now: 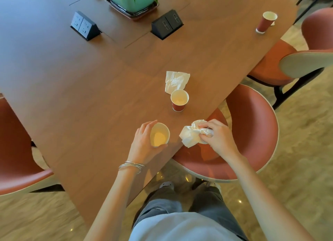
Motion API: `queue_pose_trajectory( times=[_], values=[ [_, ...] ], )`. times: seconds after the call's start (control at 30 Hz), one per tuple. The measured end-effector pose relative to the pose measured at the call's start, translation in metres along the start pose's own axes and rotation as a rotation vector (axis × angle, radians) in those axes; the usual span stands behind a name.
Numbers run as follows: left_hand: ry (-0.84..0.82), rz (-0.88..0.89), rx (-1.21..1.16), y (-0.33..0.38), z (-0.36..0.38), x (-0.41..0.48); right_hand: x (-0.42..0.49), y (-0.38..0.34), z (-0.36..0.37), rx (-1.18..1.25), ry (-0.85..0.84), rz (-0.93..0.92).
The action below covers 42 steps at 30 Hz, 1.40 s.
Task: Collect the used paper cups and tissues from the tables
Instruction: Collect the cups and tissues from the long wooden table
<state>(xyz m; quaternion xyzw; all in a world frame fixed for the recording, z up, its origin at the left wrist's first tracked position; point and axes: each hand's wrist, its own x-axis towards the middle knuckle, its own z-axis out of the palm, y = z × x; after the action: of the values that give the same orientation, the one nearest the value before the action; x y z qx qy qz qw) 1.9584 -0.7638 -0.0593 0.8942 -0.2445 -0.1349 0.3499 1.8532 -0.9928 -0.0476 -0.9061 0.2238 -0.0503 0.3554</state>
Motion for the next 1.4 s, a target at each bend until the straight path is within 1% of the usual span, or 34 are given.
queue_pose_trajectory(
  times=[0.13,0.27,0.43,0.67,0.83,0.93,1.17,1.4],
  values=[
    [0.047,-0.039,-0.007,0.020,0.020,-0.002,0.013,0.022,-0.013,0.023,-0.042,-0.038],
    [0.140,-0.127,-0.049,0.051,0.045,-0.012,0.022,0.047,-0.040,-0.019,-0.138,-0.139],
    [0.175,-0.202,-0.073,0.093,0.079,-0.021,0.029,0.075,-0.078,-0.054,-0.191,-0.249],
    [0.241,-0.252,-0.070,0.131,0.109,-0.040,0.034,0.098,-0.102,-0.053,-0.248,-0.318],
    [0.274,-0.266,-0.065,0.130,0.104,-0.036,0.046,0.099,-0.101,-0.074,-0.278,-0.337],
    [0.299,-0.242,-0.066,0.125,0.093,-0.023,0.059,0.092,-0.098,-0.099,-0.277,-0.342],
    [0.322,-0.154,-0.075,0.108,0.055,0.031,0.100,0.067,-0.091,-0.127,-0.221,-0.337],
    [0.365,-0.113,-0.117,0.100,0.028,0.081,0.141,0.047,-0.088,-0.150,-0.226,-0.349]
  ],
)
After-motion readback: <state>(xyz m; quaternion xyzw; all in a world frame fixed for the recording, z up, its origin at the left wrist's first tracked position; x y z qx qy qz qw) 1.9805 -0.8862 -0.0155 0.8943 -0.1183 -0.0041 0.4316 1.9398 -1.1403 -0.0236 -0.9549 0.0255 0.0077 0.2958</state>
